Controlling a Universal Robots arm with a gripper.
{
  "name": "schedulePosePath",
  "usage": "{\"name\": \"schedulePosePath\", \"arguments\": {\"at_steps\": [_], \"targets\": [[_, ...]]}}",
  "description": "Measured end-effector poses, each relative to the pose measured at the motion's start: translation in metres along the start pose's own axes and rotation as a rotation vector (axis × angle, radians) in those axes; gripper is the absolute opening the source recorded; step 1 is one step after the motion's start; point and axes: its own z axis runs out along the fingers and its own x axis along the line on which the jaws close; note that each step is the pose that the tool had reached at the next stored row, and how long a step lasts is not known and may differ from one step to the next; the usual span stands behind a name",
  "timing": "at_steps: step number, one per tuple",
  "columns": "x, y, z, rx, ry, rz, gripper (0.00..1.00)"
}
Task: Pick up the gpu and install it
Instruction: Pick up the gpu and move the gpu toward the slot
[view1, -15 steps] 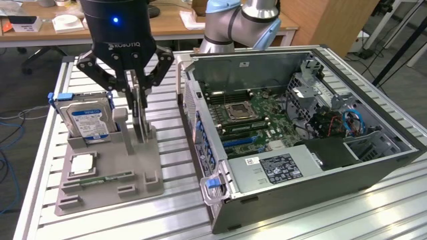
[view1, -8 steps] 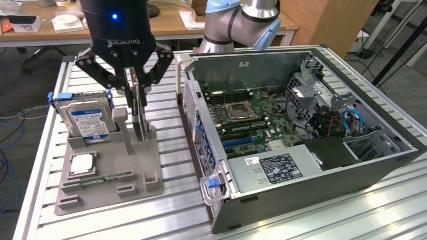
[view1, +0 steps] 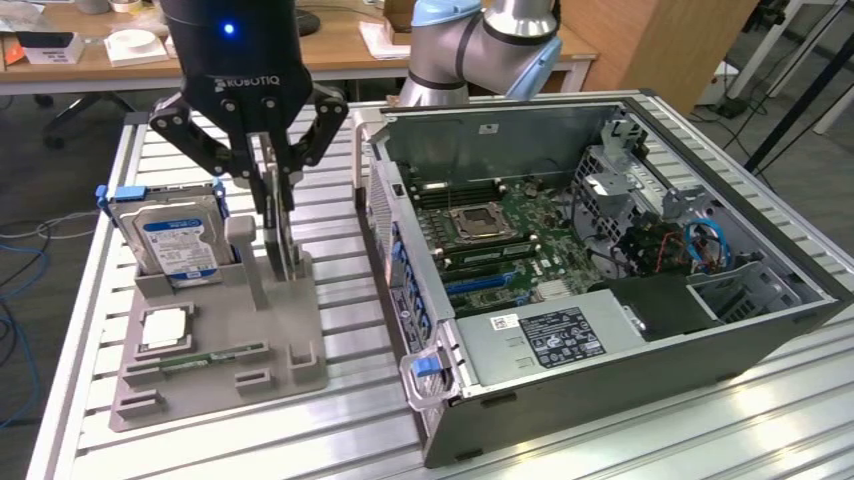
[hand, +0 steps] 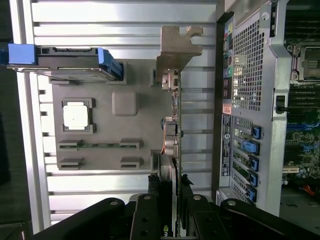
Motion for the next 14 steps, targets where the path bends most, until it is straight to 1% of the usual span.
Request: {"name": "schedulePosePath", "arguments": {"at_steps": [8,14], "targets": [[0.0,-0.0001,-0.0016,0.0004,0.0002,0.0,0.26],[-0.0001,-0.0003,-0.005,0.0005,0.0,0.0,0.26]]}}
